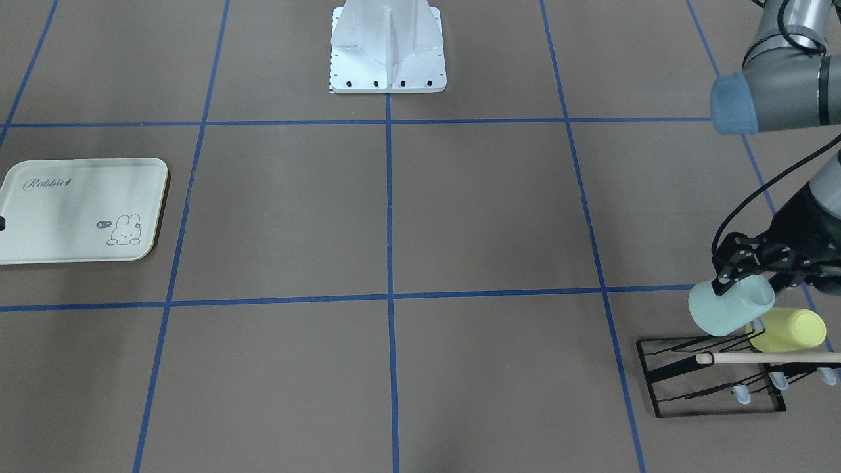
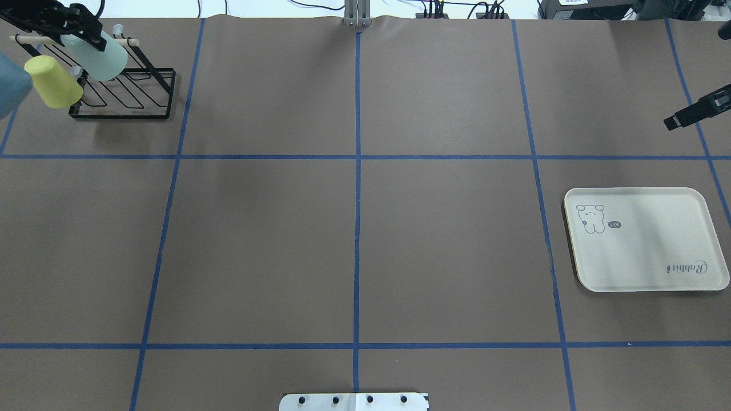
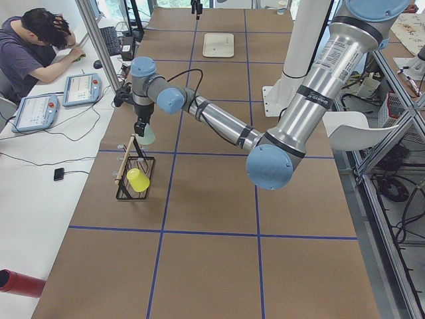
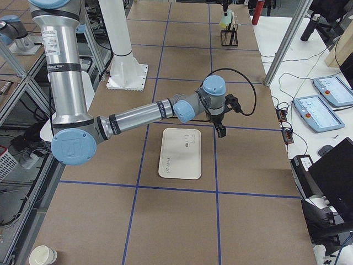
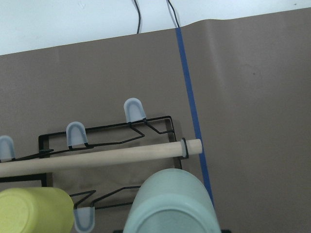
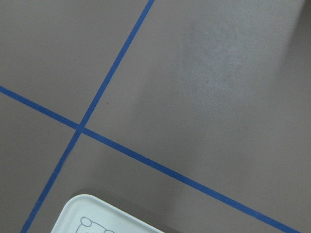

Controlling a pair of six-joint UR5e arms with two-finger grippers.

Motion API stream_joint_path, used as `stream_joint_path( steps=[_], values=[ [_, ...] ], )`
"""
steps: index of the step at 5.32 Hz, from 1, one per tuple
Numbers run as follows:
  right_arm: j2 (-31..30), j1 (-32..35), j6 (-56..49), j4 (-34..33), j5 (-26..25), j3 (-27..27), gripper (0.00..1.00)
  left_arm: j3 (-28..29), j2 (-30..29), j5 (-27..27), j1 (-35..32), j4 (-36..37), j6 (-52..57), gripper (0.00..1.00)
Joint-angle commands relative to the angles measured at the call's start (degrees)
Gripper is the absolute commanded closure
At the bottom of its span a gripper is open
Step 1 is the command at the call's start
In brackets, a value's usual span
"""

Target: Left arm grabs green cup and hands to right arm on tray

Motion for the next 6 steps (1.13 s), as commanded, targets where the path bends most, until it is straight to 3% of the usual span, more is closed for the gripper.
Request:
stream_joint_path(
  steps=[1,3,4,6],
  values=[
    [-0.7,-0.1,7.9,3.5,0.0,0.5,0.00,-6.1,1.5,-0.9,-0.3,2.3,-2.7,1.00],
    [-0.3,-2.0,31.6,17.4,0.0,0.5,0.00,-7.8,1.3,-1.5,0.3,-5.5,-17.1,1.00],
    [1.4,-5.2,46.6,24.9,-0.4,0.6,0.00,-8.7,1.4,-5.0,0.3,-7.9,-22.4,1.00],
    [8.0,-11.4,69.6,32.0,-3.9,0.7,0.01,-13.3,1.3,-10.5,1.2,-8.6,-32.7,1.00]
  ],
)
